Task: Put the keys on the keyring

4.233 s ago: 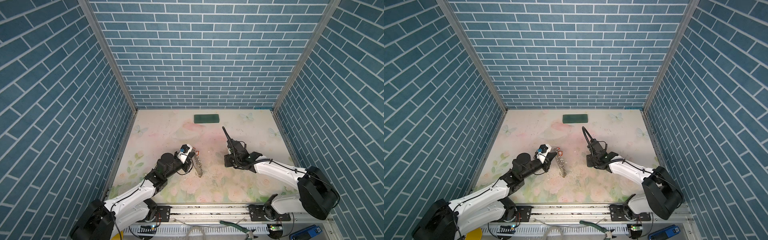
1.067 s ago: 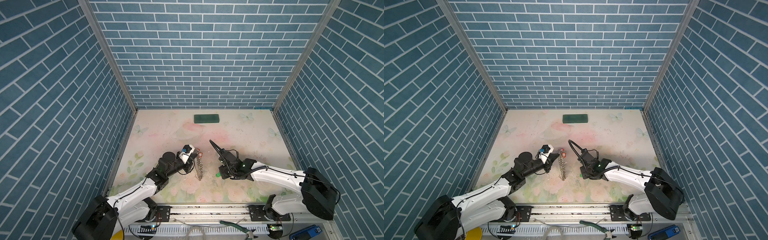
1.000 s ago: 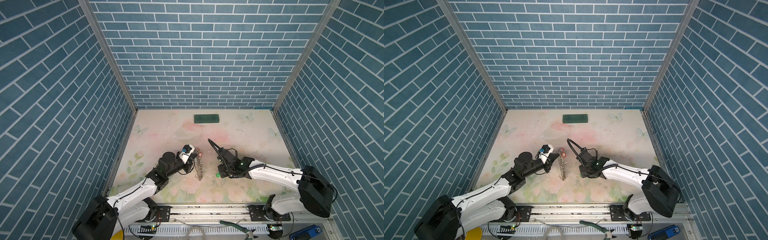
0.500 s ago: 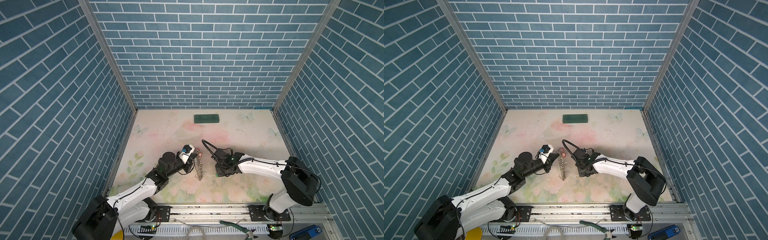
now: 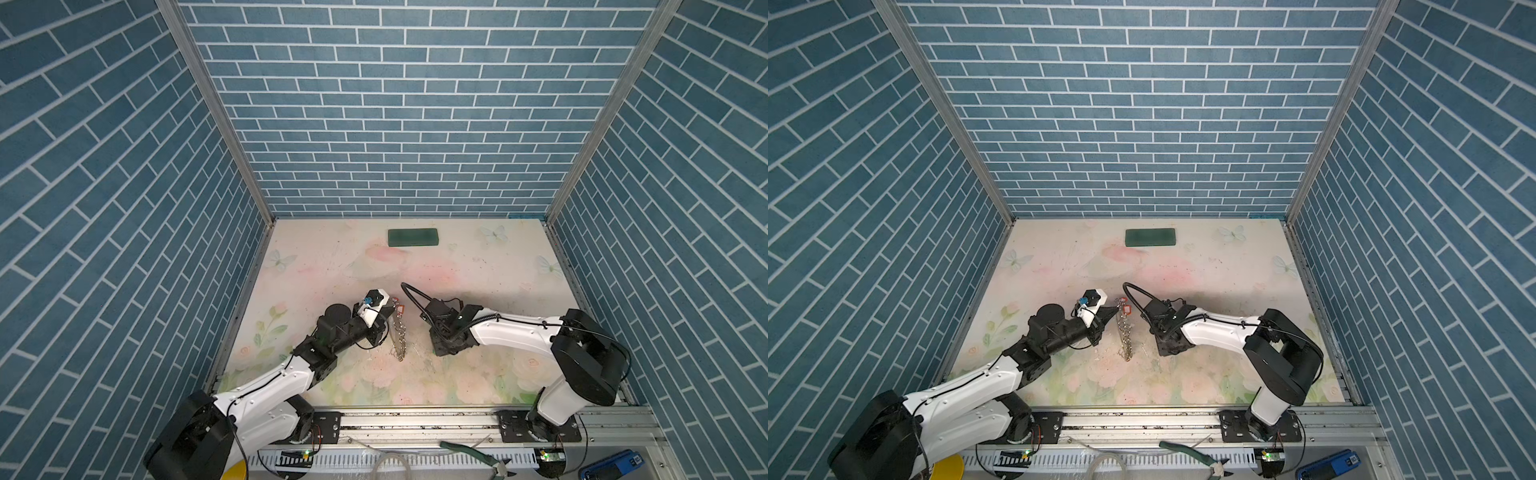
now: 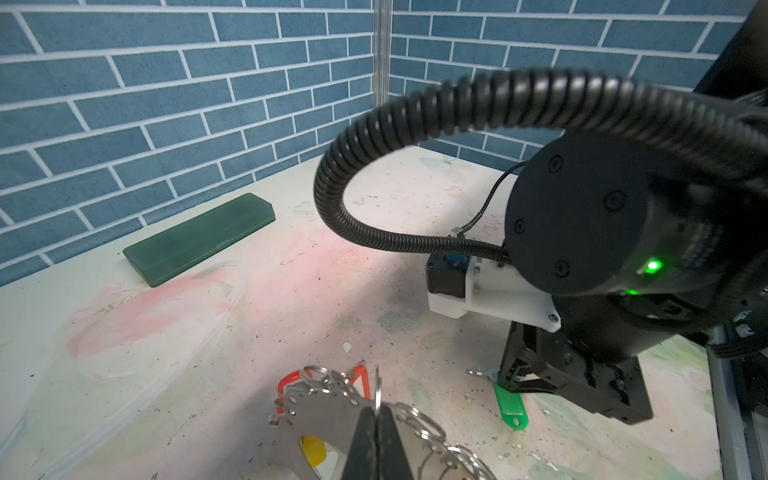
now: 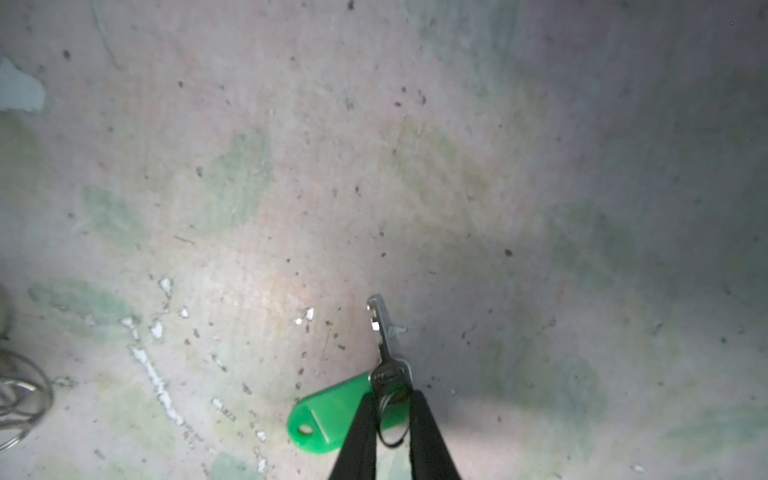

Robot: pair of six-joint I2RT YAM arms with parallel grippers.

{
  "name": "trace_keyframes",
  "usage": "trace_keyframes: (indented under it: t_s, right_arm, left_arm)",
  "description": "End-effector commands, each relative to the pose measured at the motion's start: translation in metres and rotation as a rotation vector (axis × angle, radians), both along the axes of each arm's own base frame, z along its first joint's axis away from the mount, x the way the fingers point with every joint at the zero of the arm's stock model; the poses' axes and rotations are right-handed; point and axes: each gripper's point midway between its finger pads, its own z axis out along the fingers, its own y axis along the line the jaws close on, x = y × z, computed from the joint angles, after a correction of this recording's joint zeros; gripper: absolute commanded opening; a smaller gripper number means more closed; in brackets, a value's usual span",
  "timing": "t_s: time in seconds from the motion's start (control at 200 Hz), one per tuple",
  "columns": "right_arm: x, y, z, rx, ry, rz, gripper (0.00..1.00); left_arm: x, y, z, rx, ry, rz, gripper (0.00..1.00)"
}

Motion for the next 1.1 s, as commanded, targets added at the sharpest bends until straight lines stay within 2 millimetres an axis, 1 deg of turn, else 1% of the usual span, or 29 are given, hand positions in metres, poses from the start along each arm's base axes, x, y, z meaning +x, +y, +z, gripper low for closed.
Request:
trace_keyframes:
  t_s: [0.0,0.315,0.415,0.515,0.585,0.65,0.715,0.765,0.81,0.855,0.88,0.9,0.94,1.02,1.095]
  right_arm:
    - [0.003,0.001,0.005,-0.017,-0.009,-0.041,0.12]
    - [0.002,-0.005,0.011,-0.045,-0.023,-0.035,0.00]
    - [0.002,-0.007,0.018,-0.043,-0.031,-0.023,0.00]
    - [0.005,-0.011,0.034,-0.039,-0.073,0.002,0.00]
    - [0.013,-0.016,0.053,-0.036,-0.146,0.034,0.00]
    - [0.017,-0.015,0.070,-0.006,-0.211,0.087,0.00]
    - [0.021,-0.016,0.082,0.018,-0.254,0.105,0.00]
    - [0.021,-0.013,0.088,0.042,-0.266,0.128,0.00]
    - [0.016,-0.001,0.095,0.117,-0.265,0.187,0.00]
    - [0.009,0.015,0.102,0.232,-0.277,0.254,0.00]
    - [0.008,0.020,0.106,0.282,-0.304,0.275,0.00]
    - [0.010,0.020,0.108,0.305,-0.335,0.272,0.00]
    - [0.018,0.012,0.112,0.308,-0.386,0.234,0.00]
    - [0.026,0.002,0.115,0.275,-0.403,0.234,0.00]
    - [0.022,0.007,0.123,0.306,-0.425,0.300,0.00]
  left_arm:
    - [0.003,-0.003,0.019,-0.026,-0.050,-0.003,0.00]
    - [0.002,-0.004,0.019,-0.025,-0.048,-0.006,0.00]
    - [0.003,-0.004,0.019,-0.025,-0.047,-0.004,0.00]
    - [0.003,-0.004,0.018,-0.022,-0.046,-0.006,0.00]
    - [0.003,-0.004,0.018,-0.022,-0.046,-0.005,0.00]
    - [0.003,-0.004,0.019,-0.023,-0.047,-0.005,0.00]
    - [0.003,-0.004,0.018,-0.023,-0.045,-0.007,0.00]
    - [0.003,-0.004,0.018,-0.023,-0.046,-0.005,0.00]
    - [0.003,-0.004,0.018,-0.022,-0.047,-0.005,0.00]
    - [0.003,-0.004,0.018,-0.022,-0.045,-0.005,0.00]
    - [0.003,-0.004,0.019,-0.023,-0.048,-0.006,0.00]
    - [0.003,-0.004,0.019,-0.024,-0.047,-0.006,0.00]
    - [0.003,-0.004,0.019,-0.024,-0.047,-0.009,0.00]
    - [0.002,-0.005,0.017,-0.022,-0.045,-0.011,0.00]
    - [0.002,-0.007,0.017,-0.024,-0.040,-0.024,0.00]
